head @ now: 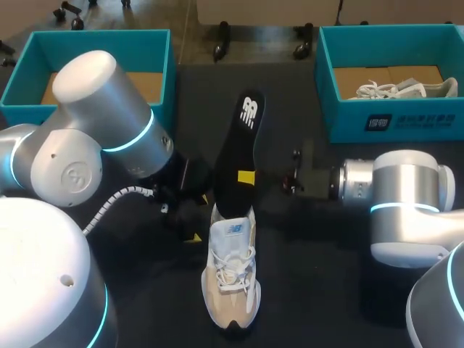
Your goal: Take the shoe out of the shoebox, open the shoe tongue, remove and reinsert the insole, then place the shoe into the shoebox
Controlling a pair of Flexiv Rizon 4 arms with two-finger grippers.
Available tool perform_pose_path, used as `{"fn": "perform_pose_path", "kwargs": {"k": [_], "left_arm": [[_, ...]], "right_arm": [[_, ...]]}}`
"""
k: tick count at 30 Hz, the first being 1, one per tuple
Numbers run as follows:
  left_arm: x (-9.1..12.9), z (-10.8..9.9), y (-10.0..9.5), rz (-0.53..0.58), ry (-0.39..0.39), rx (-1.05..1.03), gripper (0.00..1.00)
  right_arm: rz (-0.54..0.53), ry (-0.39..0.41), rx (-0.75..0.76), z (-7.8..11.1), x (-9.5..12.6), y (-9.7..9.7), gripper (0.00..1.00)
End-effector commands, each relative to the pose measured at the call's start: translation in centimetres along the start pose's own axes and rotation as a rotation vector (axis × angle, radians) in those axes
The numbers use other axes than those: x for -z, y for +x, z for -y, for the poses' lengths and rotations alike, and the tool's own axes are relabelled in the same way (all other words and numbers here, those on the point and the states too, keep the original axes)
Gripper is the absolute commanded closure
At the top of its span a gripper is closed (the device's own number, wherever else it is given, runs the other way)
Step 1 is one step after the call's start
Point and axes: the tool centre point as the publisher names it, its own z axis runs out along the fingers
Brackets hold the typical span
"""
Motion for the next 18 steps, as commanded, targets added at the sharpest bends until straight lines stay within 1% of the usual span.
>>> {"fn": "perform_pose_path", "kwargs": {"k": [1,12,18], "left_arm": [[0.0,-0.1,0.1,0.002,0.001,-0.001,0.0],[0.0,-0.1,0.1,0.002,0.001,-0.001,0.0],[0.0,-0.1,0.1,0.002,0.001,-0.001,0.0]], "right_arm": [[-0.009,0.002,0.001,0.6,0.0,-0.1,1.0],[-0.023,0.009,-0.011,2.2,-0.2,-0.2,1.0],[-0.025,0.017,-0.03,3.1,0.0,-0.2,1.0]]}}
